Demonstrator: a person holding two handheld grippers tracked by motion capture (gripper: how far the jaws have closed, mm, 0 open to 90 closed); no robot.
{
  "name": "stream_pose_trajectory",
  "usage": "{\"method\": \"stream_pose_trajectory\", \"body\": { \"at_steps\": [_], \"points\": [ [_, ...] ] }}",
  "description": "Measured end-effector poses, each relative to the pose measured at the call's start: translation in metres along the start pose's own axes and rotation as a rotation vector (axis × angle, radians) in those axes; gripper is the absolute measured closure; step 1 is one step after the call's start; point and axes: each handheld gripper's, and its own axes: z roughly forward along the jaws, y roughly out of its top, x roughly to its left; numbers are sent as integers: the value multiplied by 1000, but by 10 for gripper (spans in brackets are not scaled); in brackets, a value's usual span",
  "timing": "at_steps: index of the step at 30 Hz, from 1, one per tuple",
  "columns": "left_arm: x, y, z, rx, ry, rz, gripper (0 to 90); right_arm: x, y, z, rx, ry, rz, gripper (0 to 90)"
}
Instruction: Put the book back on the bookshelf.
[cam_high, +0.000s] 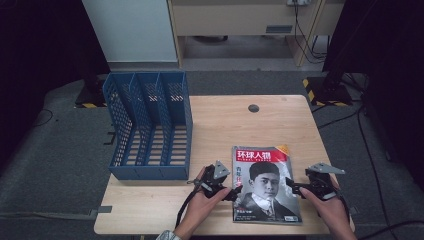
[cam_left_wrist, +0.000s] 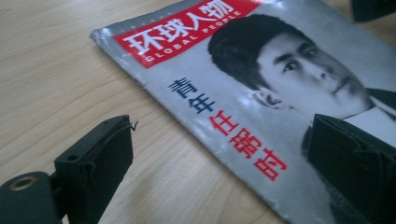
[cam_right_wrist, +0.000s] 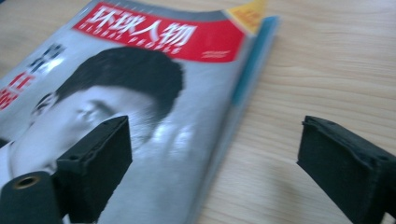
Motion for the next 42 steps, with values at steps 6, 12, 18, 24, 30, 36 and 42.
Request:
{"method": "stream_pose_trajectory", "body": {
  "at_steps": [6, 12, 18, 24, 30, 36, 42],
  "points": [
    [-13, -2, 6, 34, -1, 27, 93, 15, -3, 7, 49, 25, -56, 165],
    [-27, -2, 13, 40, -5, 58, 166, 17, -6, 9, 70, 38, -54, 174],
    [-34, -5, 20, 59, 2, 98, 209, 21, -8, 13, 96, 46, -77, 179],
    [-38, -7, 22, 56, 30, 123, 208, 24, -9, 14, 103, 39, -81, 182],
    [-38, -6, 23, 61, 36, 116, 210, 23, -9, 14, 95, 35, -79, 205],
    [-38, -6, 23, 64, 34, 116, 210, 22, -6, 6, 50, 39, -55, 314],
    [-38, -6, 23, 64, 33, 114, 211, 24, -3, -6, -20, 77, -25, 432]
  ]
}}
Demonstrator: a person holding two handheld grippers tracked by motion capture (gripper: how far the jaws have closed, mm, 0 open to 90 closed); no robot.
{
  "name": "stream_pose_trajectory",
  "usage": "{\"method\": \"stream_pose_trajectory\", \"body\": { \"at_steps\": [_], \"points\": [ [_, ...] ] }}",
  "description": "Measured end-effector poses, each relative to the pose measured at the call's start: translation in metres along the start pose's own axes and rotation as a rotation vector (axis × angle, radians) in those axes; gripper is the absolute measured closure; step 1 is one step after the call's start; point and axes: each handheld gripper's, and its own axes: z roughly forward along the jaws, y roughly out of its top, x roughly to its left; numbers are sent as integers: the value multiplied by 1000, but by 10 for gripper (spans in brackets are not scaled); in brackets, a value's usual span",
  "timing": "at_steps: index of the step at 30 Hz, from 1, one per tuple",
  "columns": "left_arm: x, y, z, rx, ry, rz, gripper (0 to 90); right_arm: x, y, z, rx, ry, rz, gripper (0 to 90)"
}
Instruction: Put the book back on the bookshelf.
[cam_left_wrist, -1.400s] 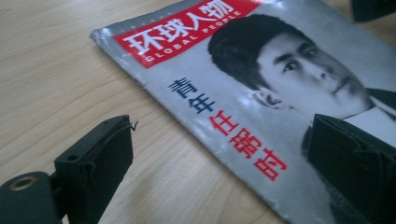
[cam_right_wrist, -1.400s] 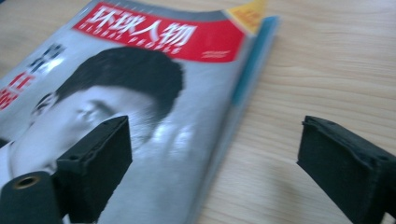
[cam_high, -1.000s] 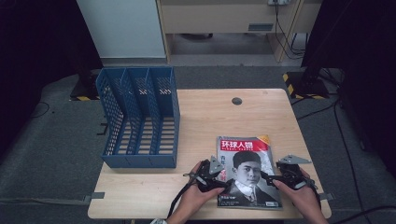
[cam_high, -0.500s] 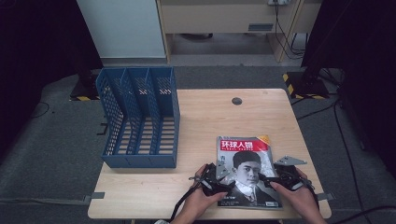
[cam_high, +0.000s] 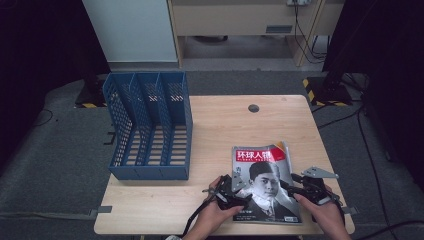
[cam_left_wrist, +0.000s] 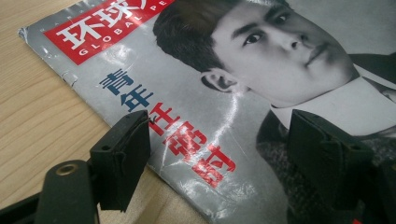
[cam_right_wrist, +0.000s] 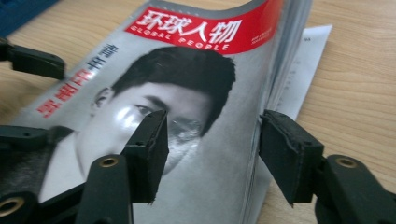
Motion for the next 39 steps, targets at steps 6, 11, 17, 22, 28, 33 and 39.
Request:
{"method": "stream_pose_trajectory", "body": {
  "at_steps": [6, 11, 17, 22, 28, 33, 39],
  "points": [
    [0, 0, 0, 0, -1, -1, 211, 2, -3, -5, 15, 37, 21, 439],
    [0, 0, 0, 1, -4, -1, 214, 0, -5, -5, 35, 49, 26, 438],
    [1, 1, 1, 2, -12, 2, 219, -4, 6, 10, -9, 85, 34, 415],
    [1, 1, 2, 1, -13, 3, 218, -12, 3, 19, 43, 64, 46, 391],
    [1, 1, 2, 1, -13, 4, 219, -8, 8, 30, 67, 60, 2, 409],
    [2, 2, 2, 2, -15, 5, 218, 2, 7, 30, 87, 67, -54, 451],
    [2, 2, 2, 1, -18, 4, 215, 1, 7, 32, 62, 20, -65, 683]
  ]
}}
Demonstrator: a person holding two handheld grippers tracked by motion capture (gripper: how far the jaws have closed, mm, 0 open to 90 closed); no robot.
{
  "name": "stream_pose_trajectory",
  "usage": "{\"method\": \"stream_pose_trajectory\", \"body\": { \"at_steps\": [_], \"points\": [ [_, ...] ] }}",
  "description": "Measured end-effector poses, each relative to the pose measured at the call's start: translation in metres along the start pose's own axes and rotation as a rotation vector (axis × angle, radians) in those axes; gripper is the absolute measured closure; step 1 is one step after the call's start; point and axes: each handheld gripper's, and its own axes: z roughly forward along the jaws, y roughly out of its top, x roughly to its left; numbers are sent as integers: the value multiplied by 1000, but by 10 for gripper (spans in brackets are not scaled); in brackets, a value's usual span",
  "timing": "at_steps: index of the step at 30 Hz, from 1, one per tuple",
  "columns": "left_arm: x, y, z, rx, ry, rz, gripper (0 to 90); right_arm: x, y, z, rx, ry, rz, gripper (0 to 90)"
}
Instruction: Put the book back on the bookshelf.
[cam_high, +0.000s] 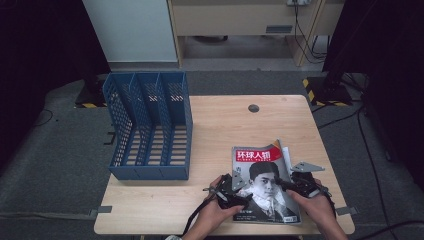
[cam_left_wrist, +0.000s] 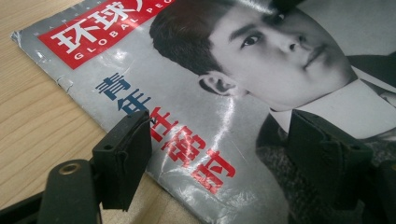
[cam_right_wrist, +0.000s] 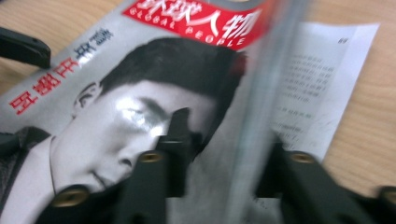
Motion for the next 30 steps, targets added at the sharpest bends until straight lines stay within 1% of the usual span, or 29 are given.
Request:
{"method": "stream_pose_trajectory", "body": {
  "at_steps": [1, 2, 3, 4, 5, 6, 7, 8, 9, 10, 11, 13, 14, 17, 20, 21, 23, 24, 25, 26, 28, 30],
  "points": [
    [0, 0, 0, -1, -5, 3, 215, 0, 0, -1, -10, -1, -1, 725],
    [0, 0, 0, -2, -10, 5, 201, 1, 1, -2, -20, -3, -12, 763],
    [1, 0, -1, -7, -24, 4, 191, 1, 1, -3, -29, -5, -16, 790],
    [2, 0, -1, -11, -38, 4, 166, 2, 1, -4, -42, -4, -29, 821],
    [3, 0, -2, -18, -54, 4, 127, 3, 1, -4, -46, -5, -38, 829],
    [5, 0, -3, -25, -52, 3, 105, 4, 2, -4, -55, -8, -42, 835],
    [7, 0, -4, -32, -43, -4, 106, 5, 2, -5, -56, -8, -40, 843],
    [9, 1, -5, -34, -41, -15, 106, 6, 2, -6, -73, -11, -47, 860],
    [15, 0, -7, -36, -34, -44, 103, 8, 3, -9, -105, -12, -65, 877],
    [15, 0, -7, -36, -34, -44, 101, 8, 3, -9, -105, -12, -65, 877],
    [17, -1, -8, -34, -26, -54, 101, 9, 4, -10, -112, -9, -70, 878],
    [22, -2, -8, -31, -23, -95, 100, 10, 4, -12, -126, -7, -86, 879],
    [24, -2, -8, -29, -23, -107, 100, 10, 4, -13, -132, -2, -90, 879],
    [27, -4, -8, -16, -5, -124, 101, 11, 5, -16, -156, 10, -94, 880],
    [29, -5, -10, -21, -10, -130, 101, 13, 8, -23, -186, 34, -92, 880],
    [30, -6, -9, -11, -20, -129, 101, 14, 9, -27, -207, 50, -91, 880],
    [29, -6, -7, -6, -28, -129, 101, 14, 10, -28, -214, 54, -94, 881],
    [29, -6, -6, -4, -35, -130, 101, 14, 10, -29, -224, 61, -90, 880],
    [28, -6, -5, 8, -41, -124, 100, 12, 10, -32, -240, 72, -75, 880],
    [27, -5, -4, 12, -42, -119, 100, 12, 10, -32, -240, 72, -75, 880],
    [27, -5, -3, 11, -58, -114, 100, 10, 11, -35, -269, 95, -50, 881],
    [27, -3, -2, 6, -95, -112, 97, 7, 10, -37, -298, 117, -33, 880]
  ]
}}
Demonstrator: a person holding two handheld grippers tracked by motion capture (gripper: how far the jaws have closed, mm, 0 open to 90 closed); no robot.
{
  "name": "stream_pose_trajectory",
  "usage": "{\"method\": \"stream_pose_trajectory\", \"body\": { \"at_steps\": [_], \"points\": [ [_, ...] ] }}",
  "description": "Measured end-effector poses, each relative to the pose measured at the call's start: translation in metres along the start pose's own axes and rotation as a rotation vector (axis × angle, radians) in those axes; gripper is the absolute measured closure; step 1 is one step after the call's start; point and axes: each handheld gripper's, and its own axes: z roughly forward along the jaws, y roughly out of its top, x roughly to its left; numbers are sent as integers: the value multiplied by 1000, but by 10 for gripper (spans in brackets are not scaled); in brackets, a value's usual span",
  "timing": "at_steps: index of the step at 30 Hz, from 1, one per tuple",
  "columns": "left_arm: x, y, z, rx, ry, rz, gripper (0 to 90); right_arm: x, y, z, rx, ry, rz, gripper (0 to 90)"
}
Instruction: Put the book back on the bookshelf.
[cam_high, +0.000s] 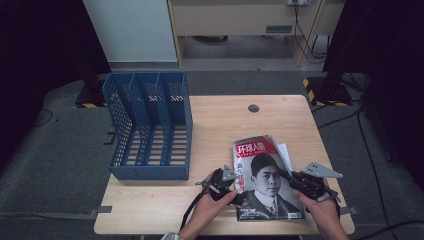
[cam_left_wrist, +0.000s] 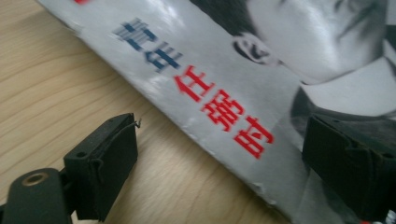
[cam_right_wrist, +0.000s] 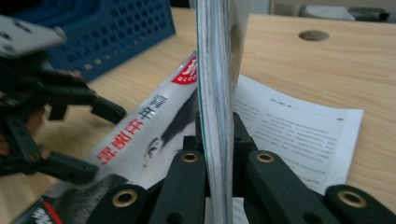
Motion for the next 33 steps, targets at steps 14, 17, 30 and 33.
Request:
{"method": "stream_pose_trajectory", "body": {
  "at_steps": [14, 17, 30, 33],
  "points": [
    [-2, 6, 7, 10, -29, 42, 129, -9, -17, 24, 157, -91, 13, 812],
    [-4, 6, 8, 11, -6, 53, 145, -13, -20, 26, 190, -135, 18, 723],
    [-6, 6, 8, 12, 21, 64, 183, -22, -22, 13, 281, -279, 101, 197],
    [-6, 6, 7, 7, 23, 57, 195, -23, -26, 12, 322, -264, 105, 178]
  ]
}}
